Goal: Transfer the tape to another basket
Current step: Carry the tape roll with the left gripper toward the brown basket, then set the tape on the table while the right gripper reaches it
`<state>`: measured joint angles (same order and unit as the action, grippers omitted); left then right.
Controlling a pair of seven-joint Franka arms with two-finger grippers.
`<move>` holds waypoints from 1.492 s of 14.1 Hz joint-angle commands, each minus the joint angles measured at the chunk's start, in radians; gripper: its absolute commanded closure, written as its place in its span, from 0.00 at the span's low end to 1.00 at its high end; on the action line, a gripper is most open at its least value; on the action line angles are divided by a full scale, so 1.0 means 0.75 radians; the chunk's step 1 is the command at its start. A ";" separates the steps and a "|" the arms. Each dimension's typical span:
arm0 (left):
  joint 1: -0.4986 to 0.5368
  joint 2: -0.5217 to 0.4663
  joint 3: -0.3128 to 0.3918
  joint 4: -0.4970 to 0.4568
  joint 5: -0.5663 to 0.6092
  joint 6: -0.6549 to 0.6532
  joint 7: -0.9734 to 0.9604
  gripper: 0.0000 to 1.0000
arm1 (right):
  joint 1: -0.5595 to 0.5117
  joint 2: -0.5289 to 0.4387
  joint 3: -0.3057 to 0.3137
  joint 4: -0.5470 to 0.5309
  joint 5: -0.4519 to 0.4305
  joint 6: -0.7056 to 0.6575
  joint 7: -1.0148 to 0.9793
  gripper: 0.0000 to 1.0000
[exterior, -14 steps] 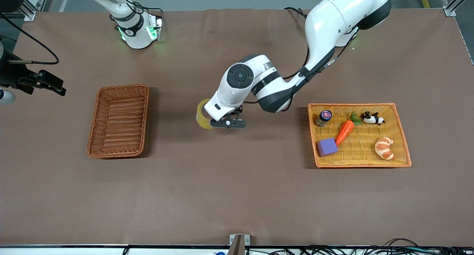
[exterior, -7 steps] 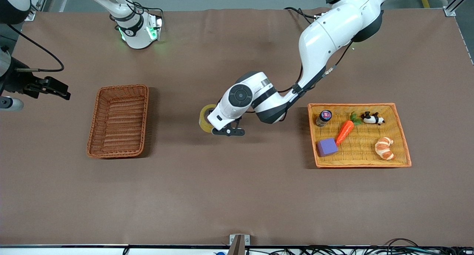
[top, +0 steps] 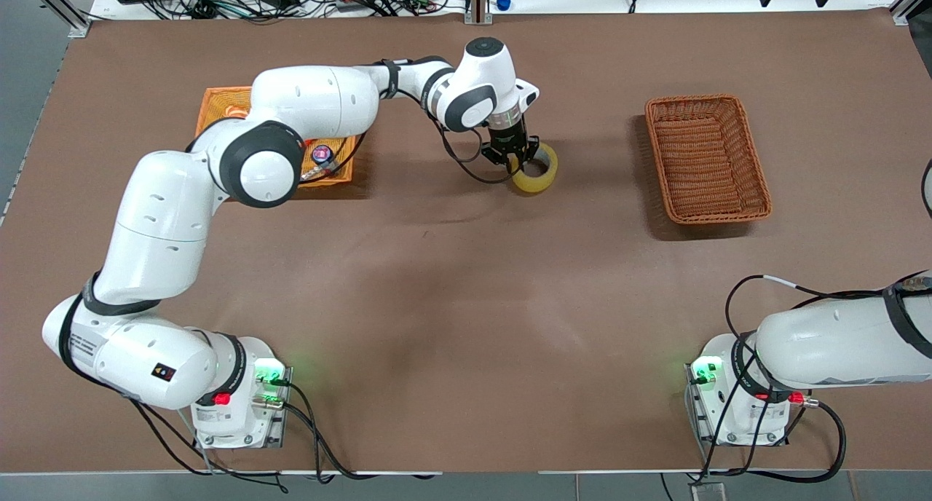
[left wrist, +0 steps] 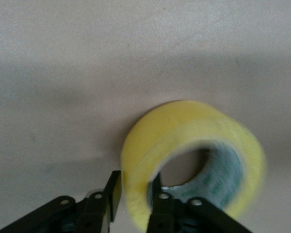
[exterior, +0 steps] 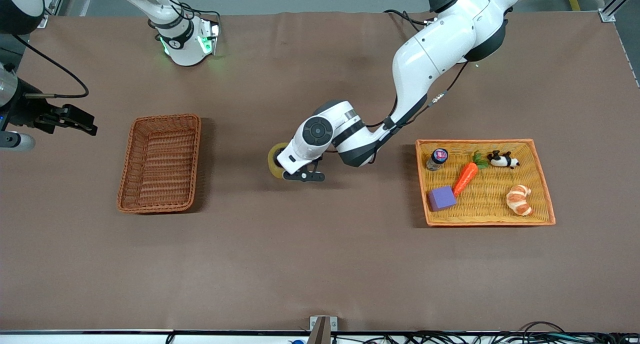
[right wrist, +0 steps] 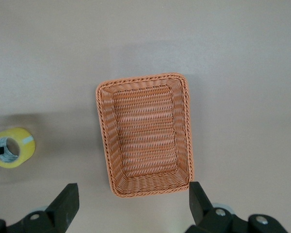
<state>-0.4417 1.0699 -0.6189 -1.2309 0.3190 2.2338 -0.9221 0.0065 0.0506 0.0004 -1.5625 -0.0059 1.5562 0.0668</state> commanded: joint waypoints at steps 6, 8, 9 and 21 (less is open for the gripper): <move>0.077 -0.197 0.007 -0.028 0.000 -0.118 0.000 0.30 | 0.087 0.104 0.081 -0.050 0.041 0.148 0.013 0.00; 0.080 -0.295 -0.001 -0.030 0.002 -0.357 0.004 0.25 | 0.096 0.143 0.163 -0.109 0.041 0.256 0.103 0.00; 0.080 -0.356 0.007 -0.030 0.020 -0.484 0.012 0.17 | 0.106 0.151 0.216 -0.150 0.032 0.315 0.200 0.00; 0.290 -1.037 0.416 -0.379 -0.272 -0.653 0.656 0.00 | 0.235 0.462 0.501 -0.424 -0.147 0.868 0.782 0.00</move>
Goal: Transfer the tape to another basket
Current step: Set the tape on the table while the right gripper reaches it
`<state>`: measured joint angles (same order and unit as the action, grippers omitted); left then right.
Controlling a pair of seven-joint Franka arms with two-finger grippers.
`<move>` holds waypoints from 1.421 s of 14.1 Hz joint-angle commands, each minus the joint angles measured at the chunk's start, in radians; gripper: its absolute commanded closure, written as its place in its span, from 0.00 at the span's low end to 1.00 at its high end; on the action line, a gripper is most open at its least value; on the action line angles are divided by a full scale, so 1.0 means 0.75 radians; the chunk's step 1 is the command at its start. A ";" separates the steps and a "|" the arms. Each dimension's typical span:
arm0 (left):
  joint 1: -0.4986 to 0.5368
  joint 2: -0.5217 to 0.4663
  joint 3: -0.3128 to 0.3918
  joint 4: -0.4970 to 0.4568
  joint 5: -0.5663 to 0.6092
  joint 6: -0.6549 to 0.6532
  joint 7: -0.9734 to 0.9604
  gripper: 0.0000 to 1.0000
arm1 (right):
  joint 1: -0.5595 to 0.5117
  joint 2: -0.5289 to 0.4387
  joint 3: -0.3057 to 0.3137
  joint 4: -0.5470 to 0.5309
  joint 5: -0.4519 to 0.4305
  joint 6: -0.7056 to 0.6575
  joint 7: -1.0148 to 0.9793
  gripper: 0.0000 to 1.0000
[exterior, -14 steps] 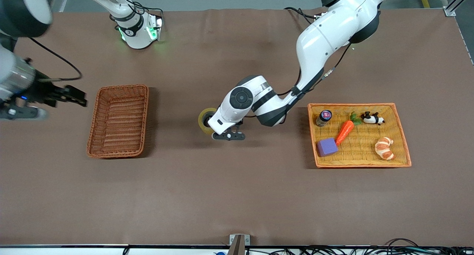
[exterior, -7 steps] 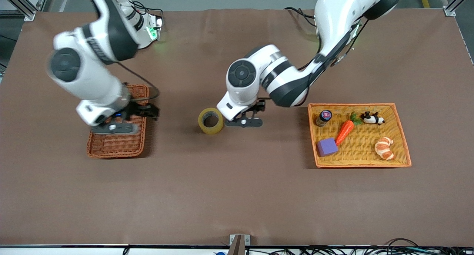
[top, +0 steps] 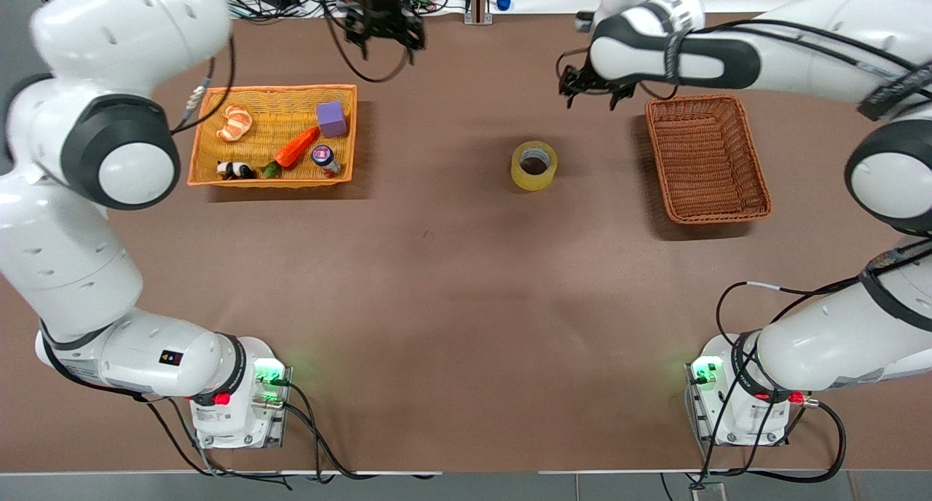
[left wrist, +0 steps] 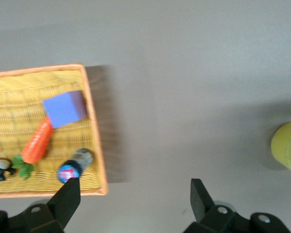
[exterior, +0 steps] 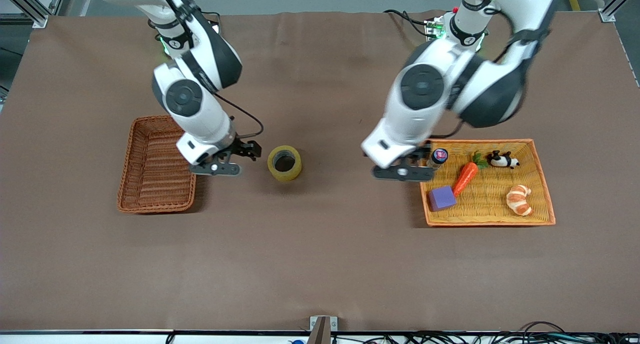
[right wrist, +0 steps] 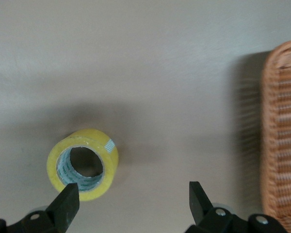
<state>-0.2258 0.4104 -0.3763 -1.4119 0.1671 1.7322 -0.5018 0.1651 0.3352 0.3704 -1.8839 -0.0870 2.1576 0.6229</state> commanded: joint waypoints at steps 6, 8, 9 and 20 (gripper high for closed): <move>0.240 -0.347 0.111 -0.222 -0.196 0.079 0.295 0.00 | 0.111 0.238 0.007 0.004 -0.133 0.187 0.043 0.00; 0.278 -0.387 0.111 -0.265 -0.198 0.136 0.295 0.00 | 0.109 0.269 0.007 0.004 -0.166 0.191 0.043 0.00; 0.297 -0.412 0.111 -0.299 -0.202 0.163 0.297 0.00 | 0.109 0.291 0.007 0.002 -0.195 0.199 0.043 0.00; 0.254 -0.660 0.389 -0.509 -0.309 0.145 0.644 0.00 | 0.107 0.392 0.007 0.004 -0.281 0.308 0.039 0.63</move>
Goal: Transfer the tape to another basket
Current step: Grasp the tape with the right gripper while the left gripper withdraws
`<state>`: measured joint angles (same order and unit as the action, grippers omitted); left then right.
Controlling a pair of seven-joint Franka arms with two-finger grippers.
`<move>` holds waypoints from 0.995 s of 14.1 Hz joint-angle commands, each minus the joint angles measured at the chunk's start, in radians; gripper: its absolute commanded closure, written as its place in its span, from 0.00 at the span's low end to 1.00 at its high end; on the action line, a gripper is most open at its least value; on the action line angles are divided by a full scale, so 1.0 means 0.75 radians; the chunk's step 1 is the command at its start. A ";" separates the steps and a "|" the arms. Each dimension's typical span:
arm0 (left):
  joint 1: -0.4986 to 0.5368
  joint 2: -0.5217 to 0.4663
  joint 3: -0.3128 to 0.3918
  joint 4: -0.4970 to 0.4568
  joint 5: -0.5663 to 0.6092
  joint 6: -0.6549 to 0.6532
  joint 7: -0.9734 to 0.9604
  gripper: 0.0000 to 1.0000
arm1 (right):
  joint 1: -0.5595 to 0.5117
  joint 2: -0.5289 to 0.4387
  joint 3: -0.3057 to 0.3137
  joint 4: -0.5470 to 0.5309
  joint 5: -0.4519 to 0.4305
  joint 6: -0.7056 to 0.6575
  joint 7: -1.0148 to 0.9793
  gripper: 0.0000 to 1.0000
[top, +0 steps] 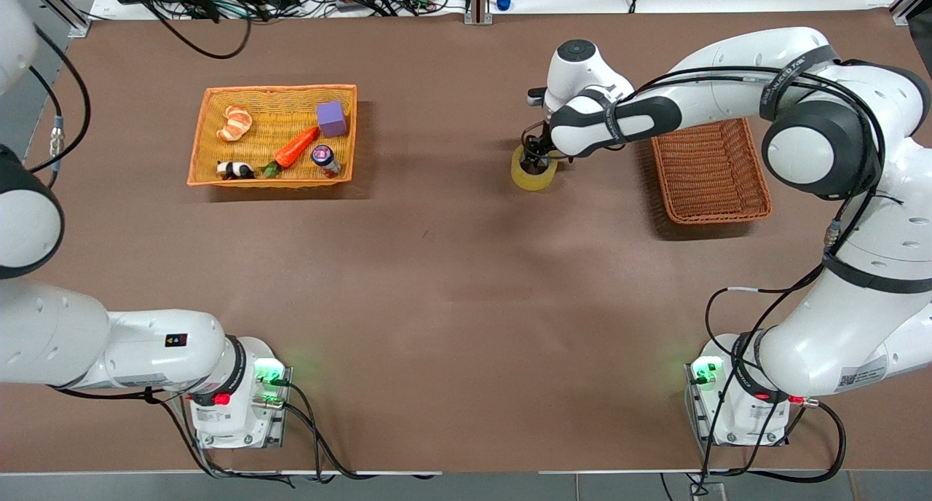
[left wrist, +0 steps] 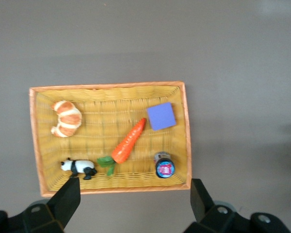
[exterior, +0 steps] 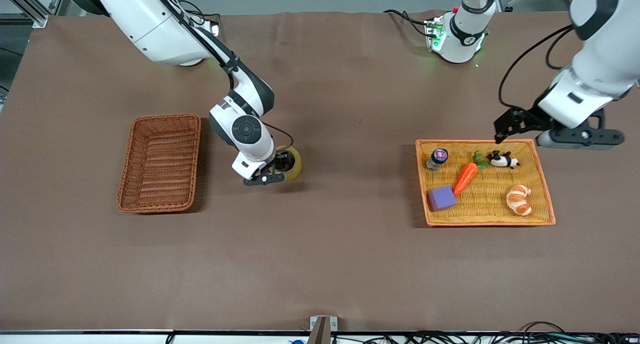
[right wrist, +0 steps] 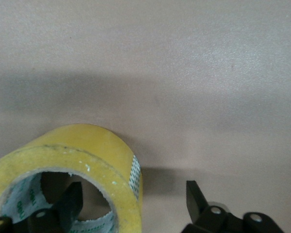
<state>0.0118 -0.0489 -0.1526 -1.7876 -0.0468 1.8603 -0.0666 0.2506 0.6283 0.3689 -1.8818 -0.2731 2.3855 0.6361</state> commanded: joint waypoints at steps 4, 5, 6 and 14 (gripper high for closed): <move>-0.047 -0.033 0.156 0.138 0.054 -0.224 0.078 0.01 | -0.005 0.001 0.009 0.006 -0.059 -0.006 0.023 0.95; -0.030 -0.037 0.154 0.136 0.056 -0.224 0.070 0.02 | -0.007 0.001 0.011 0.004 -0.057 -0.010 0.033 1.00; -0.028 -0.043 0.154 0.134 0.056 -0.235 0.074 0.02 | -0.011 0.001 0.011 0.006 -0.059 -0.014 0.042 1.00; -0.034 0.067 0.148 0.215 0.064 -0.229 0.079 0.00 | -0.223 -0.336 0.015 0.008 -0.045 -0.286 0.017 1.00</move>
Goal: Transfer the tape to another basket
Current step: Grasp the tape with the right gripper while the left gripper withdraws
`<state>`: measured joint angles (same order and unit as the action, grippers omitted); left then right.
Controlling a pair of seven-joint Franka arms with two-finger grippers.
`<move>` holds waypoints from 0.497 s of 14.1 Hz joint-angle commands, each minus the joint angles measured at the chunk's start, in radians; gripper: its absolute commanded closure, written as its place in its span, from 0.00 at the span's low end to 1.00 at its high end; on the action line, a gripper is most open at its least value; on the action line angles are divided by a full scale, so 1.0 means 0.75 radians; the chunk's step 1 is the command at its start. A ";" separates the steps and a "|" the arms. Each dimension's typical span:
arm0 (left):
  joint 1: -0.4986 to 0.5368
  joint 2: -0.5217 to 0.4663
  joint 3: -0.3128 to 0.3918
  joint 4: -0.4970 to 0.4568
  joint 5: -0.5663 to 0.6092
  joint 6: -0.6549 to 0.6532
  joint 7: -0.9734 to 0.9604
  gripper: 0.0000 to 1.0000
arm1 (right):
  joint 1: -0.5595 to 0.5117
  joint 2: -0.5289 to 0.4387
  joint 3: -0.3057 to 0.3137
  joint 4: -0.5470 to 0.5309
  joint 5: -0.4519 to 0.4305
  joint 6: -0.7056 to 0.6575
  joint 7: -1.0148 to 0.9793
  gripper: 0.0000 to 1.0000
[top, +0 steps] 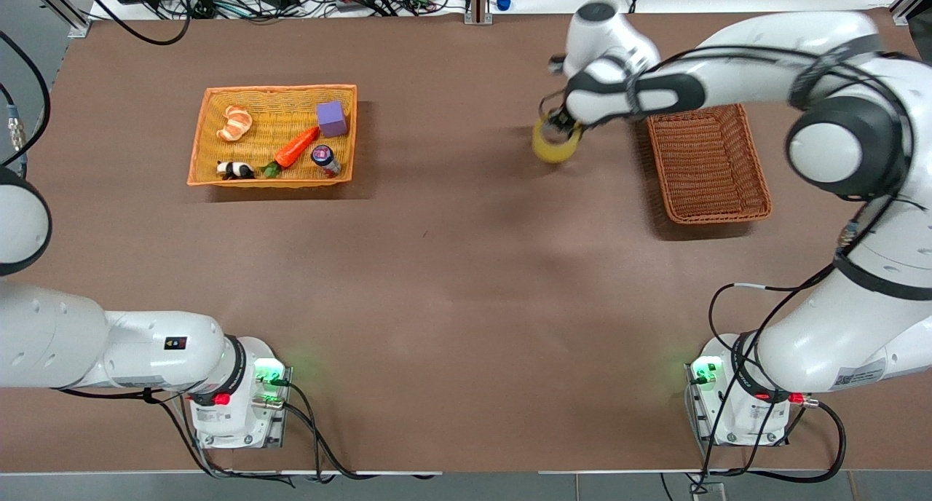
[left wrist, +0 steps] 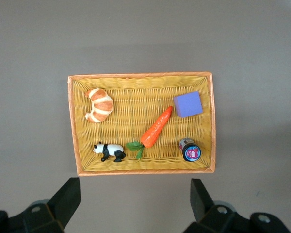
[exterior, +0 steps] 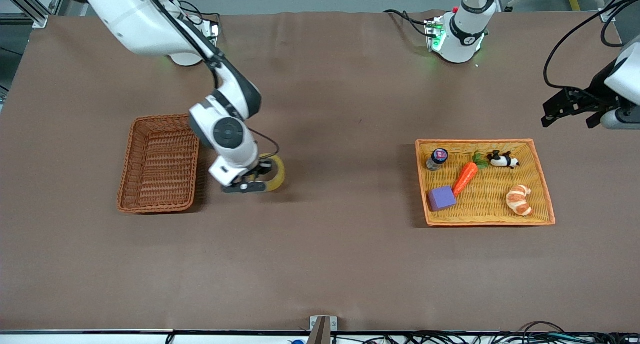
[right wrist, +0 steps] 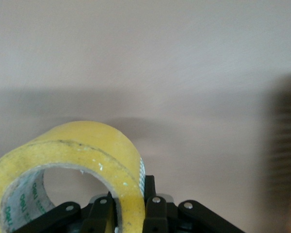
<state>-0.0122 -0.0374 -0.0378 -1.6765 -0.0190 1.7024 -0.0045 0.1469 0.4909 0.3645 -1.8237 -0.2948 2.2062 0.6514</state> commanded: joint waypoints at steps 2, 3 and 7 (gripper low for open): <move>0.004 0.046 -0.005 0.049 0.029 -0.018 -0.002 0.00 | -0.136 -0.251 0.001 -0.137 -0.014 -0.054 -0.129 1.00; 0.004 0.046 -0.005 0.045 0.042 -0.016 0.006 0.00 | -0.137 -0.312 -0.068 -0.214 -0.014 -0.039 -0.195 1.00; 0.012 0.044 -0.052 0.024 0.078 -0.018 0.018 0.01 | -0.137 -0.466 -0.256 -0.437 -0.012 0.038 -0.353 1.00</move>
<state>-0.0115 -0.0024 -0.0558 -1.6598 0.0194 1.7014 -0.0028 0.0494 0.2302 0.2310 -2.0332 -0.2952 2.1863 0.4372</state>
